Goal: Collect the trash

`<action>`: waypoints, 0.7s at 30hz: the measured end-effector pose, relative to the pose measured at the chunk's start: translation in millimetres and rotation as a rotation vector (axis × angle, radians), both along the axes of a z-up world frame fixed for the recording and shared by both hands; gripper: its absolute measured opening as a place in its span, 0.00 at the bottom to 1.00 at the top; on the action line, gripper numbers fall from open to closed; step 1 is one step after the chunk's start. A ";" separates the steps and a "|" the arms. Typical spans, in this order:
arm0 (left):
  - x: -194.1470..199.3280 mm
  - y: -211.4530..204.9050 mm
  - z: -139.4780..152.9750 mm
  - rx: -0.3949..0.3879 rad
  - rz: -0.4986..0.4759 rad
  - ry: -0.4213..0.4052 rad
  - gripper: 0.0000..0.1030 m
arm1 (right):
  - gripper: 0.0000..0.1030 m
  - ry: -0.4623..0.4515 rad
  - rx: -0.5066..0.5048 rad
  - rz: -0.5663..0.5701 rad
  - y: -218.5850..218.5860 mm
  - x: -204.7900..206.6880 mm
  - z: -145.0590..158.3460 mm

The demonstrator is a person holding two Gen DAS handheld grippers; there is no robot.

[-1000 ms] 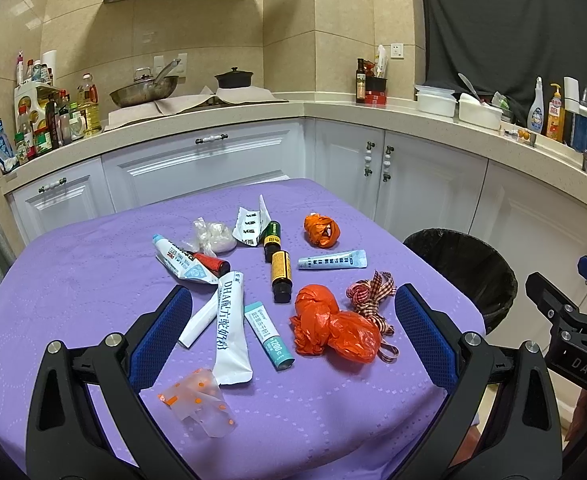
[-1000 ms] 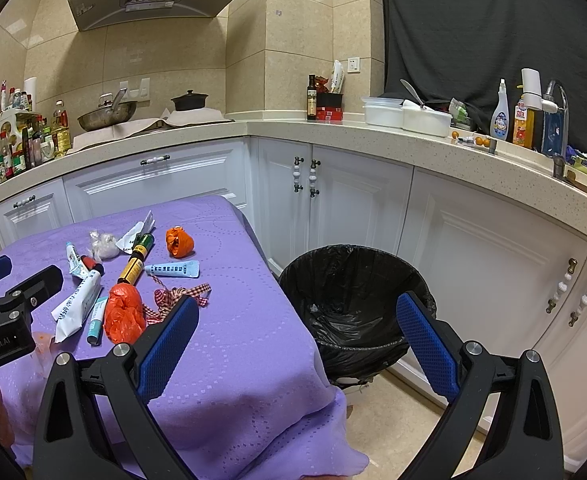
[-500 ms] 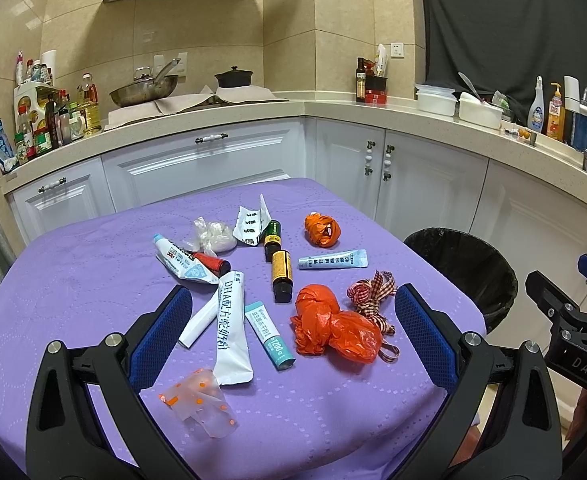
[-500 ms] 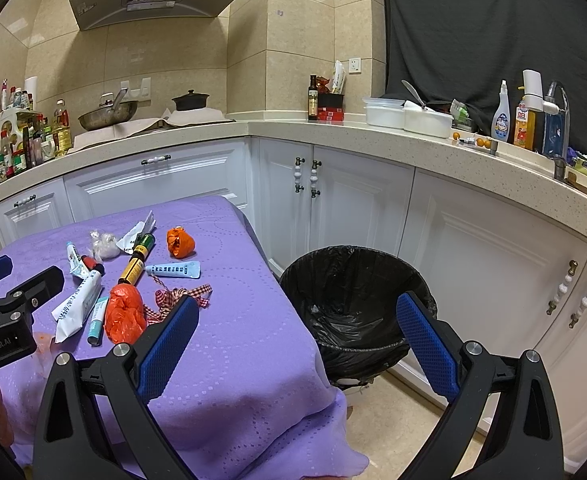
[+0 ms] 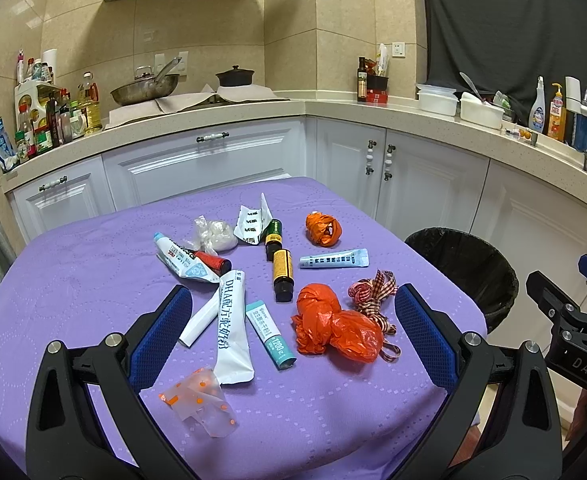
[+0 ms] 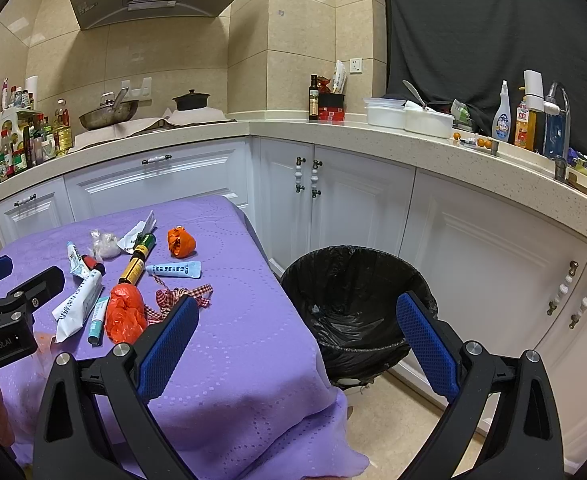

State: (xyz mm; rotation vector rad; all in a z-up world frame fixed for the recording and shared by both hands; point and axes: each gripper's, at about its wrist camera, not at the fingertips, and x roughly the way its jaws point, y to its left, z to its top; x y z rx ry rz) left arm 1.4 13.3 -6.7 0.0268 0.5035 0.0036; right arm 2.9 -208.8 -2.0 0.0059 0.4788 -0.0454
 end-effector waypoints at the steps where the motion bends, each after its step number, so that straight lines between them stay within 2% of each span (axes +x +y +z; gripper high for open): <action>1: -0.3 -0.9 0.3 0.000 0.000 0.001 0.96 | 0.94 0.000 0.000 0.000 -0.1 0.0 0.0; 21: -0.5 -1.0 -1.1 -0.001 -0.001 0.003 0.96 | 0.94 0.000 -0.001 -0.001 -0.1 -0.7 0.6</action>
